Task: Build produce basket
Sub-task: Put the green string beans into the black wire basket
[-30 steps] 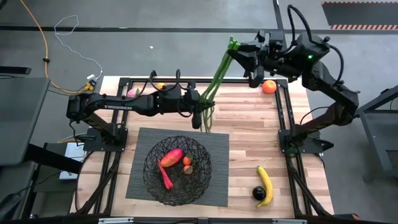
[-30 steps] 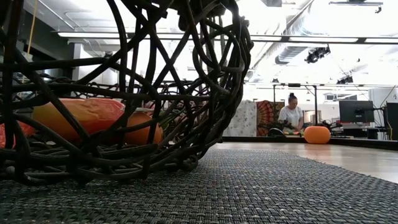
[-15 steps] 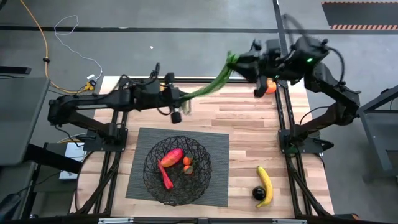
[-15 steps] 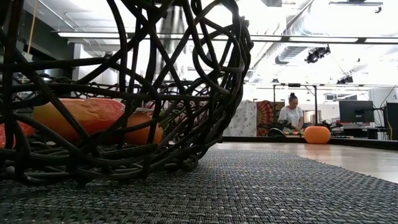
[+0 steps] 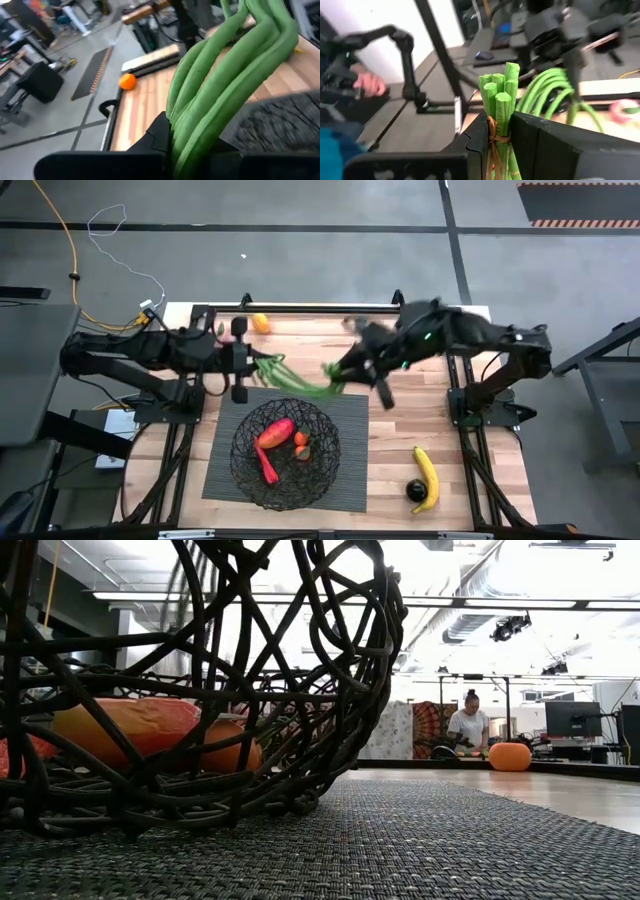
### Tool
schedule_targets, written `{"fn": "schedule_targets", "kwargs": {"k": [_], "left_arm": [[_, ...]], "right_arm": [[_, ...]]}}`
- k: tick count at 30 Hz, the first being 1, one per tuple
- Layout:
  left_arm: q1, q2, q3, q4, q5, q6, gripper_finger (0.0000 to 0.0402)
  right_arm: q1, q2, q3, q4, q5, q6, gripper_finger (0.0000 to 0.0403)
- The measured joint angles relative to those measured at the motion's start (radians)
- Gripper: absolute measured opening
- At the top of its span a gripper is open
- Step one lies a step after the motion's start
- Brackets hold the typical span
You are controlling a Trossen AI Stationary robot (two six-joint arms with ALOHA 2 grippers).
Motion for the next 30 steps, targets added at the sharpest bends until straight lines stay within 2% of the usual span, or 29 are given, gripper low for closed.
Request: {"fn": "schedule_targets", "kwargs": {"k": [6,10,17,19,22,30], "left_arm": [[-0.107,0.008,0.000,-0.136,0.035,0.001,0.0008],[-0.183,0.042,0.000,-0.209,0.054,0.003,0.0008],[-0.307,0.125,0.000,-0.184,0.017,0.078,0.0008],[-0.341,0.150,0.000,-0.152,-0.043,0.127,0.0008],[-0.373,0.193,0.000,-0.084,-0.189,0.232,0.0008],[-0.345,0.254,0.000,0.058,-0.612,0.513,0.0008]], "right_arm": [[0.077,0.078,0.000,0.130,0.002,0.045,0.0046],[0.119,0.130,0.000,0.151,0.001,0.051,0.0046],[0.168,0.199,-0.001,0.130,0.005,0.134,0.0046],[0.178,0.203,-0.001,0.116,0.022,0.139,0.0046],[0.189,0.199,-0.001,0.073,0.058,0.130,0.0046],[0.192,0.148,-0.001,0.024,0.109,0.087,0.0046]]}}
